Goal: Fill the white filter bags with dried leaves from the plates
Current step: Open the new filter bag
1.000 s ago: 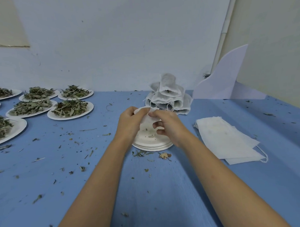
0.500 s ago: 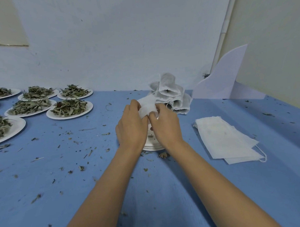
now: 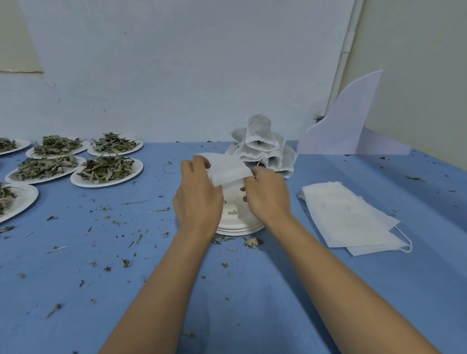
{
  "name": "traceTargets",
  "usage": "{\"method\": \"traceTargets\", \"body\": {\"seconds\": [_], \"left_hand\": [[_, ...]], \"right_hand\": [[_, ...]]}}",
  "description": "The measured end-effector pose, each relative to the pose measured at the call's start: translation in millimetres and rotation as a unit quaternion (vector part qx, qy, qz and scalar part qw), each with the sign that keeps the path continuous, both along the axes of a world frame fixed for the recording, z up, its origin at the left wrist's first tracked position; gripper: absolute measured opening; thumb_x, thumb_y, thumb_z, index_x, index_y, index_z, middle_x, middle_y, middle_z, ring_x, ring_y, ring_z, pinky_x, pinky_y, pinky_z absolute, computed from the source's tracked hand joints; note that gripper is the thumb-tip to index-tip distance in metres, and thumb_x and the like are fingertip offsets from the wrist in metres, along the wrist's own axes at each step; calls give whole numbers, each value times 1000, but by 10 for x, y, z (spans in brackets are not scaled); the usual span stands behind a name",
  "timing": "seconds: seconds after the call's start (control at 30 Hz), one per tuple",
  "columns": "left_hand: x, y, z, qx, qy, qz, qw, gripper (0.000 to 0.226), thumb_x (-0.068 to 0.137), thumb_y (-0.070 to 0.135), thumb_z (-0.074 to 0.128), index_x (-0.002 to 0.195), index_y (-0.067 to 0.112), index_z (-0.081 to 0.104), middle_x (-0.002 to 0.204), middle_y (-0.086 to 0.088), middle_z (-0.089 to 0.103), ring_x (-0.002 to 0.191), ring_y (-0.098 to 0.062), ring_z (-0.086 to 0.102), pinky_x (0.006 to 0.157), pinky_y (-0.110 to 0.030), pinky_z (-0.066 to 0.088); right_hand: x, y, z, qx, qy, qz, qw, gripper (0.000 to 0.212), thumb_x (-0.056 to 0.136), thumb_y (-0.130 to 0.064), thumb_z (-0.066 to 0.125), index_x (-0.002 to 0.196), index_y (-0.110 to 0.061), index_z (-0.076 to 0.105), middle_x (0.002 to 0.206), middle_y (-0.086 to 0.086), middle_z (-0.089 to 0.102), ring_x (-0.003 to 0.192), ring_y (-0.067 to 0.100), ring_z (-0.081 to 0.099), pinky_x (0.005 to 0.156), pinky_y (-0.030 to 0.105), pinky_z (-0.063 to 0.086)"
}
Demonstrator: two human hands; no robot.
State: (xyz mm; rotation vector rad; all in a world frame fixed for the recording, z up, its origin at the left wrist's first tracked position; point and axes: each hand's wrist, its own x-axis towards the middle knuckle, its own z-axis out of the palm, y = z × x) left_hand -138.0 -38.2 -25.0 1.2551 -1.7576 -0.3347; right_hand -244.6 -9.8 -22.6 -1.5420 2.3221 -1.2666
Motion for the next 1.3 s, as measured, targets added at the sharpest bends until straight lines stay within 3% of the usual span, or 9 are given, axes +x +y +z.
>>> {"method": "traceTargets", "body": {"seconds": [0.27, 0.5, 0.63, 0.8, 0.83, 0.93, 1.0, 1.13, 1.3], "left_hand": [[-70, 37, 3, 21, 91, -42, 995, 16, 90, 9, 48, 107, 9, 51, 105, -4, 52, 82, -19, 46, 75, -35, 41], [4, -23, -64, 32, 85, -30, 995, 30, 86, -5, 42, 113, 7, 48, 111, -8, 53, 85, -19, 46, 73, -30, 37], [-4, 4, -48, 29, 3, 12, 999, 31, 86, 3, 47, 115, 13, 49, 113, -5, 54, 89, -30, 56, 72, -38, 41], [65, 9, -22, 7, -43, 29, 999, 35, 85, -2, 42, 116, 12, 49, 115, -6, 51, 86, -34, 55, 70, -40, 38], [57, 23, -25, 4, -51, 27, 998, 34, 86, -2, 41, 117, 11, 48, 116, -7, 50, 86, -35, 55, 70, -40, 39], [-17, 62, -24, 10, -33, 19, 999, 27, 90, 3, 42, 115, 11, 47, 113, -6, 52, 83, -32, 55, 68, -38, 37], [-70, 68, -14, 46, 14, 12, 999, 20, 91, 9, 43, 110, 13, 47, 108, -4, 57, 80, -27, 53, 67, -34, 35], [-92, 30, -49, 82, 3, -1, 997, 33, 93, 31, 53, 121, 15, 44, 115, -3, 58, 93, -25, 57, 70, -31, 33], [-95, 50, -21, -51, -21, -23, 998, 45, 88, 32, 59, 129, 16, 47, 125, -3, 49, 105, -20, 53, 66, -30, 37]], "right_hand": [[137, -11, 24, -71, -101, 40, 992, 31, 95, -19, 36, 68, -12, 51, 69, 6, 65, 63, 24, 68, 66, 42, 51], [120, -21, -8, -52, -109, 45, 992, 26, 84, 1, 43, 90, -6, 67, 81, 11, 69, 71, 24, 69, 71, 46, 55], [155, -38, -56, -50, -13, 44, 998, 28, 78, 1, 50, 100, -7, 66, 90, 9, 69, 86, 26, 62, 72, 36, 46], [58, -31, -24, -77, -89, 2, 993, 35, 81, -7, 57, 115, -13, 63, 98, -3, 67, 85, 8, 56, 66, 8, 40], [76, -37, -17, -93, -135, 4, 987, 33, 82, -9, 56, 115, -13, 63, 97, -4, 66, 85, 10, 58, 70, 8, 45], [175, -41, 18, -105, -278, 30, 954, 28, 87, -16, 55, 113, -8, 62, 94, 1, 66, 75, 16, 66, 73, 38, 58], [215, -45, 22, -94, -295, 60, 949, 28, 86, -20, 59, 111, -10, 61, 90, -2, 65, 74, 11, 64, 69, 34, 58], [141, -22, 35, -131, -118, 54, 983, 20, 83, -6, 53, 95, -20, 63, 79, -8, 59, 71, 8, 51, 63, 27, 38], [42, -14, -32, -80, 167, -1, 983, 30, 86, -6, 47, 109, -20, 61, 91, -3, 63, 90, 22, 55, 63, 29, 33]]}}
